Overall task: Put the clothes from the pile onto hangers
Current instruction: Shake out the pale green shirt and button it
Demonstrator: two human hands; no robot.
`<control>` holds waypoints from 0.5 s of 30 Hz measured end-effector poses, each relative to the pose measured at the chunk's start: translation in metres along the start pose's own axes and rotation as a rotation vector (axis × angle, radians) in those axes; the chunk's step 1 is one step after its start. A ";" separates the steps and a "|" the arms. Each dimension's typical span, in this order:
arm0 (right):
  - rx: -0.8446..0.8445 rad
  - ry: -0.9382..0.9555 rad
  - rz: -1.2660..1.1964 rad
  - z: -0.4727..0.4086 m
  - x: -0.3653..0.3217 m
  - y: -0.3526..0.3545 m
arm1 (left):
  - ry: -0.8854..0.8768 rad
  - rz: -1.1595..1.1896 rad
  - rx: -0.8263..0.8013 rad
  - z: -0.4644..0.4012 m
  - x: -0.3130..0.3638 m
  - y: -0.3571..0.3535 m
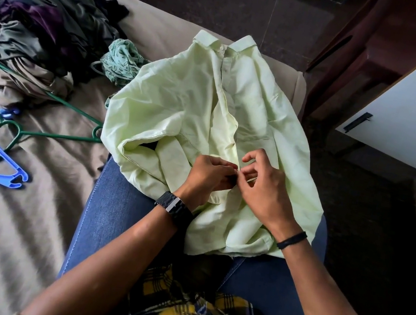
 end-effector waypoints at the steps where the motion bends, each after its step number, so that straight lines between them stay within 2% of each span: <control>1: 0.001 0.006 -0.011 0.000 0.000 0.000 | 0.000 0.008 0.001 0.001 0.000 0.001; 8: -0.013 -0.127 -0.139 -0.002 0.009 0.003 | 0.006 0.090 -0.015 0.006 0.003 -0.001; 15: -0.004 -0.146 -0.190 0.001 0.008 0.003 | -0.067 0.038 -0.039 0.006 0.005 -0.005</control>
Point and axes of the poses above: each hand's wrist, its own z-axis away from the middle knuckle, its own y-axis out of the back of the hand, x = y × z, the point moved 5 cm from there along -z, towards the middle knuckle, and after that the axes turned 6 degrees about x, right-handed, at the moved point
